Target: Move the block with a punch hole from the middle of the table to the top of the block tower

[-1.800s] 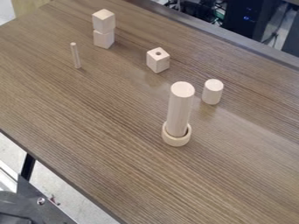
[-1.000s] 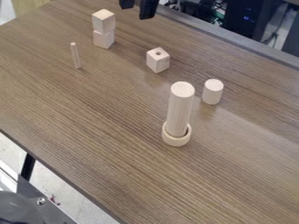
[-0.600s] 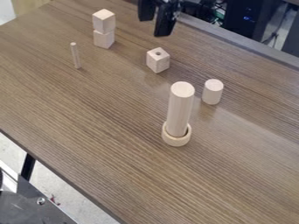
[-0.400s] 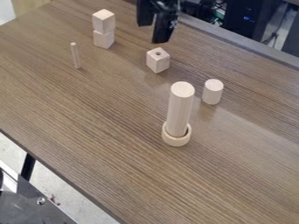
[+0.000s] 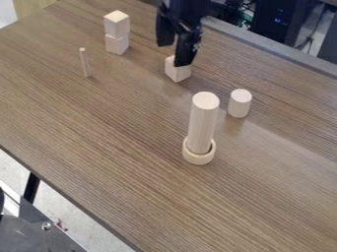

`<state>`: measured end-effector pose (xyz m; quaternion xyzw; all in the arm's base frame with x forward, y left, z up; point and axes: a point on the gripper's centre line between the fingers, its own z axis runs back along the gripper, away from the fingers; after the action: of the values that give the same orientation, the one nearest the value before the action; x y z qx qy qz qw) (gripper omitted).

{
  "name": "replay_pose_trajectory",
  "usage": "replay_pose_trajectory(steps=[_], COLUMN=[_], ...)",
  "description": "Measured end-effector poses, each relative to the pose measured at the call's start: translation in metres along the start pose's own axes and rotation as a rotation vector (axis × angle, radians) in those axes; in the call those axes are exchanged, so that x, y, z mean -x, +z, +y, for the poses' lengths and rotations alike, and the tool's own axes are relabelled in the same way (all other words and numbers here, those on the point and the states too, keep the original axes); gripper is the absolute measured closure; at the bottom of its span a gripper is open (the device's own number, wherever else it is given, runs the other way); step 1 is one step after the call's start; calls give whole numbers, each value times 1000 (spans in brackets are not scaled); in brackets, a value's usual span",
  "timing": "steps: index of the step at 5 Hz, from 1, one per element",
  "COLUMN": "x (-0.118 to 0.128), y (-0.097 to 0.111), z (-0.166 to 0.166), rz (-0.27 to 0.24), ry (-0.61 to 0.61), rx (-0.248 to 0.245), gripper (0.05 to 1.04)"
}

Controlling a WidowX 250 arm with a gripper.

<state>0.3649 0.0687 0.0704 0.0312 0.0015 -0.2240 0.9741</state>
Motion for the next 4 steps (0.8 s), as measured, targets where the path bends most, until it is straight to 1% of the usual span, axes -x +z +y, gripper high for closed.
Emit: replay_pose_trajectory(steps=[1, 3, 4], x=[-2, -5, -7], y=[-2, -3, -7], z=[1, 1, 5], rz=[-22, -29, -26], ry=[8, 10, 15], rx=[0, 4, 6], gripper=[84, 83, 84])
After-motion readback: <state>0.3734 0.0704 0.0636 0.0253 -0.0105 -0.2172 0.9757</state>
